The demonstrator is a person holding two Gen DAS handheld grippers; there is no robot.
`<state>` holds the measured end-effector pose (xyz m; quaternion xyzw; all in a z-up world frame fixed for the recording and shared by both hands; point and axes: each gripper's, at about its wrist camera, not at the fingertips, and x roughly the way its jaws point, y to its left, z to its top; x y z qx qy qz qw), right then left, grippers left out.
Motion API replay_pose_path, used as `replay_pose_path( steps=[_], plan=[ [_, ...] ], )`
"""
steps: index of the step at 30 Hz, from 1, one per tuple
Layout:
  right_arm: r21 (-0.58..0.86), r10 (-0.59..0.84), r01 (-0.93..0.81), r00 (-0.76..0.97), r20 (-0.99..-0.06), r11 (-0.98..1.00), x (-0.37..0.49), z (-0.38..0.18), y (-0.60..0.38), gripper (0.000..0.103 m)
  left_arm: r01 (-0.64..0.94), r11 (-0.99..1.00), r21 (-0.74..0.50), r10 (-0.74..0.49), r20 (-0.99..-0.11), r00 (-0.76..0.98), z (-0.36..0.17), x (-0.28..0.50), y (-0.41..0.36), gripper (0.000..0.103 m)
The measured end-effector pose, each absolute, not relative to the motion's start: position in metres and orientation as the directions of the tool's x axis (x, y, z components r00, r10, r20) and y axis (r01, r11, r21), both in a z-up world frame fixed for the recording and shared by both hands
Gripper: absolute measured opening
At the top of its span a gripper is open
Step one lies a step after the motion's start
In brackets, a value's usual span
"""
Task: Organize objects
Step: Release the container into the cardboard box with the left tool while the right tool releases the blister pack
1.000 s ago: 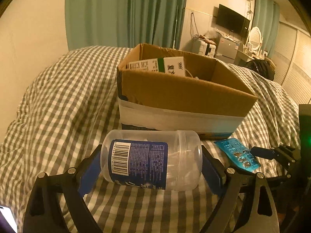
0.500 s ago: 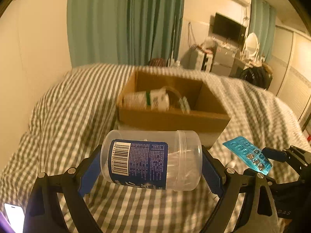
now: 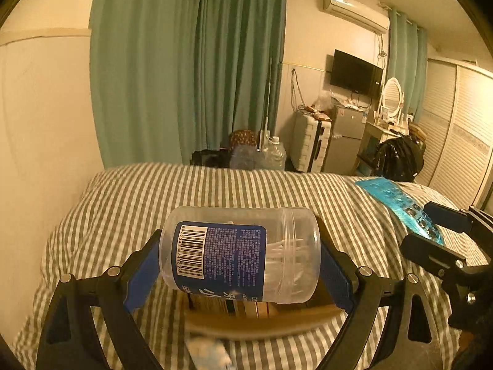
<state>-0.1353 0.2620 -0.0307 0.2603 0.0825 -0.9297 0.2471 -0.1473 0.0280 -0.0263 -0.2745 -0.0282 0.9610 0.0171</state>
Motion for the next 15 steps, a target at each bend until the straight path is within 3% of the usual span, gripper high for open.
replay_pose_path(
  steps=[6, 15],
  plan=[
    [0.017, -0.431, 0.499, -0.731, -0.529, -0.866, -0.182, -0.039, 0.237, 0.069, -0.008, -0.999, -0.039, 0.028, -0.546, -0.837, -0.036, -0.202, 0.028, 0.093],
    [0.077, -0.418, 0.481, -0.658, -0.627, -0.873, -0.235, -0.103, 0.224, 0.07, -0.002, -1.0, -0.017, 0.013, -0.625, -0.78, -0.092, -0.245, 0.04, 0.093]
  ],
)
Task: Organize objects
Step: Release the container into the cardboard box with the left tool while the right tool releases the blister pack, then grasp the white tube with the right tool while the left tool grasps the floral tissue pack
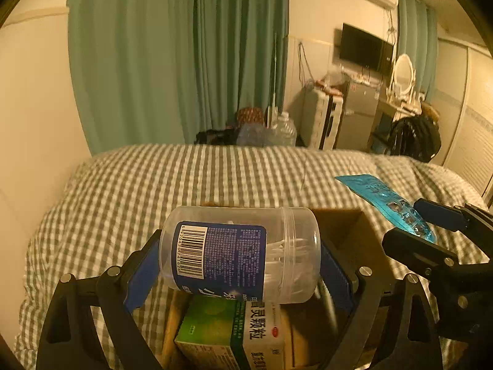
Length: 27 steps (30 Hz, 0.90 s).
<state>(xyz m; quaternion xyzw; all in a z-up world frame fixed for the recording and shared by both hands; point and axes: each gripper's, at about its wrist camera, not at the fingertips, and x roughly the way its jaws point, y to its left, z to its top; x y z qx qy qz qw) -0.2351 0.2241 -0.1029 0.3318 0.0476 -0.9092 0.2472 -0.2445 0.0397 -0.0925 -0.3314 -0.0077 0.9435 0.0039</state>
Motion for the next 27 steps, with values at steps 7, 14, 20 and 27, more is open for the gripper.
replay_pose_path(
  steps=[7, 14, 20, 27],
  plan=[
    [0.135, -0.458, 0.477, -0.668, -0.587, -0.869, -0.223, -0.105, 0.237, 0.092, 0.013, -0.997, -0.073, 0.04, -0.678, -0.734, -0.11, -0.25, 0.044, 0.095],
    [0.052, -0.379, 0.421, -0.747, -0.547, -0.905, -0.177, -0.057, 0.247, 0.092, 0.024, -0.999, -0.041, 0.004, -0.58, -0.815, -0.058, -0.211, 0.032, 0.103],
    [0.006, -0.321, 0.37, -0.797, -0.511, -0.929, -0.117, -0.03, 0.266, 0.092, 0.022, -0.996, -0.082, 0.022, -0.504, -0.863, -0.02, -0.149, 0.018, 0.103],
    [-0.016, -0.254, 0.322, -0.776, -0.577, -0.947, -0.073, -0.077, 0.282, 0.092, 0.107, -0.993, -0.046, -0.065, -0.546, -0.835, -0.067, -0.082, 0.006, 0.103]
  ],
)
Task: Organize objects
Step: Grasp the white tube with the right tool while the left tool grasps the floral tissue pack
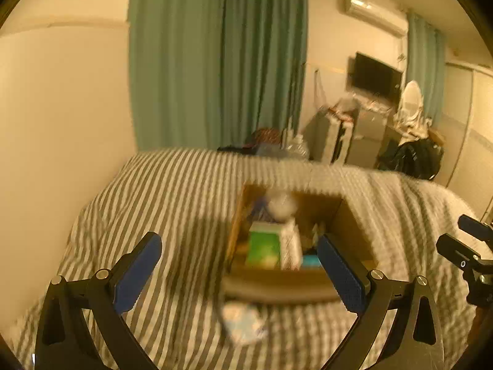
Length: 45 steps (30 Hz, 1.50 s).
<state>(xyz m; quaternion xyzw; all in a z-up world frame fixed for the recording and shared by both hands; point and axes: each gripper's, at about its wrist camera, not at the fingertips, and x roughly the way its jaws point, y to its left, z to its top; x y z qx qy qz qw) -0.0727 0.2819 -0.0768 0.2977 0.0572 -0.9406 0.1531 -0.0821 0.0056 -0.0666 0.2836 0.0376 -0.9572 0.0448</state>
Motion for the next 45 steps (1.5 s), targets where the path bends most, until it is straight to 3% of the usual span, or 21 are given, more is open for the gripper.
replay_pose_path(
  steps=[2, 8, 15, 20, 21, 27, 31, 45],
  plan=[
    [0.006, -0.221, 0.288, -0.724, -0.654, -0.958, -0.076, -0.113, 0.285, 0.092, 0.126, -0.991, -0.052, -0.073, -0.576, -0.814, -0.093, -0.069, 0.0, 0.103],
    [0.07, -0.195, 0.218, -0.625, -0.756, -0.973, -0.08, -0.191, 0.288, 0.092, 0.136, -0.99, -0.027, -0.084, -0.664, -0.743, -0.161, -0.056, 0.003, 0.103],
    [0.062, -0.145, 0.181, -0.496, -0.856, -0.982, -0.097, -0.252, 0.281, 0.09, 0.123, -0.992, -0.017, -0.077, -0.696, -0.714, -0.182, -0.065, 0.008, 0.103],
    [0.053, -0.134, 0.18, -0.482, -0.866, -0.982, -0.104, -0.267, 0.275, 0.089, 0.128, -0.992, -0.01, -0.08, -0.731, -0.678, -0.193, -0.073, 0.007, 0.103],
    [0.042, -0.134, 0.193, -0.492, -0.86, -0.98, -0.102, -0.266, 0.273, 0.086, 0.125, -0.992, -0.012, -0.077, -0.734, -0.675, -0.194, -0.074, 0.008, 0.103],
    [-0.091, -0.123, 0.347, -0.548, -0.827, -0.934, -0.078, -0.257, 0.246, 0.039, 0.127, -0.992, -0.016, -0.071, -0.756, -0.651, -0.202, -0.077, 0.006, 0.103],
    [-0.073, -0.154, 0.37, -0.547, -0.823, -0.926, -0.07, -0.253, 0.249, 0.025, 0.141, -0.99, -0.03, -0.07, -0.759, -0.647, -0.203, -0.076, 0.002, 0.103],
    [-0.024, -0.229, 0.352, -0.657, -0.719, -0.936, -0.086, -0.193, 0.266, 0.023, 0.171, -0.982, -0.079, -0.046, -0.78, -0.624, -0.208, -0.106, 0.007, 0.103]
  ],
)
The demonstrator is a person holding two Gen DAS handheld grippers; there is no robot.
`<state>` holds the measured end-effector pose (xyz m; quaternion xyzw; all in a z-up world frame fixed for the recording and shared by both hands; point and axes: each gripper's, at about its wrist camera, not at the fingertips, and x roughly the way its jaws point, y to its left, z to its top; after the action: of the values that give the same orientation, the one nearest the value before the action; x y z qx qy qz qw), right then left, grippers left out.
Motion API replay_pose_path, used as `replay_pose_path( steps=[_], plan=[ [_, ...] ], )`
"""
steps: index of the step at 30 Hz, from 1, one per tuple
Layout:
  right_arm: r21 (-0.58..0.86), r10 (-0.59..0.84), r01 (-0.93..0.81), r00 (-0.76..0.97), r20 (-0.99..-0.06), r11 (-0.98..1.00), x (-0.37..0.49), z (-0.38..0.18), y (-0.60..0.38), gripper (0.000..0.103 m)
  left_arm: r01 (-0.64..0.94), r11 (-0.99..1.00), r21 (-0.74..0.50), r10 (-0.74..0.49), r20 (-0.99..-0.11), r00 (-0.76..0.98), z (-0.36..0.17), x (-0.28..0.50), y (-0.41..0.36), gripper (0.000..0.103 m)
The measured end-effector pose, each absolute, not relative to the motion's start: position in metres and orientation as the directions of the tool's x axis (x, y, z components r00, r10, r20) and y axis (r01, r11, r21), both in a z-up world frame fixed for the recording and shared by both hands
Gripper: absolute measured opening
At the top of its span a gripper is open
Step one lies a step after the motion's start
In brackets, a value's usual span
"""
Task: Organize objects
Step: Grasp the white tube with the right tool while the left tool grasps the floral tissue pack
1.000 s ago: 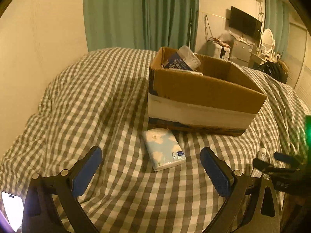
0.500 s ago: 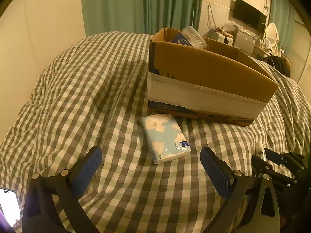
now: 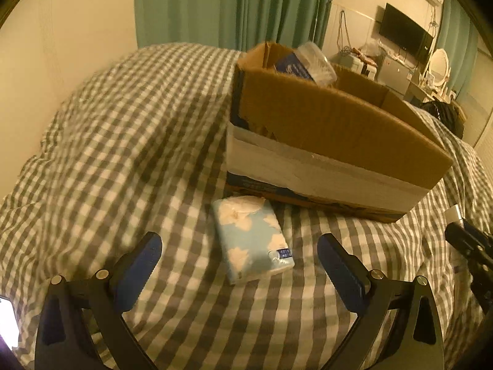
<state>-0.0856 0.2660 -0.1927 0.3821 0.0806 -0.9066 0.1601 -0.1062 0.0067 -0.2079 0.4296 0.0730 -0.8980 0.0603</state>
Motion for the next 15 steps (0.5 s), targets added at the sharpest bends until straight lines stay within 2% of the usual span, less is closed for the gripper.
replay_pose_path(
  steps=[3, 9, 11, 12, 15],
  plan=[
    [0.002, -0.249, 0.361, -0.639, -0.728, -0.932, -0.084, -0.2, 0.269, 0.023, 0.145, -0.984, -0.1, -0.009, -0.794, -0.608, -0.216, -0.117, 0.011, 0.103],
    [0.04, -0.279, 0.372, -0.616, -0.736, -0.927, -0.086, -0.205, 0.273, 0.023, 0.178, -0.981, -0.077, -0.039, -0.822, -0.568, -0.234, -0.138, 0.017, 0.102],
    [0.048, -0.285, 0.371, -0.617, -0.734, -0.927, -0.086, -0.203, 0.275, 0.023, 0.181, -0.982, -0.055, -0.052, -0.843, -0.535, -0.243, -0.143, 0.02, 0.086],
    [0.051, -0.287, 0.37, -0.619, -0.731, -0.928, -0.086, -0.202, 0.276, 0.023, 0.179, -0.983, -0.046, -0.055, -0.851, -0.522, -0.247, -0.142, 0.021, 0.072],
    [0.051, -0.296, 0.376, -0.632, -0.716, -0.925, -0.081, -0.194, 0.276, 0.023, 0.176, -0.982, -0.061, -0.043, -0.846, -0.531, -0.243, -0.135, 0.02, 0.06]
  ],
)
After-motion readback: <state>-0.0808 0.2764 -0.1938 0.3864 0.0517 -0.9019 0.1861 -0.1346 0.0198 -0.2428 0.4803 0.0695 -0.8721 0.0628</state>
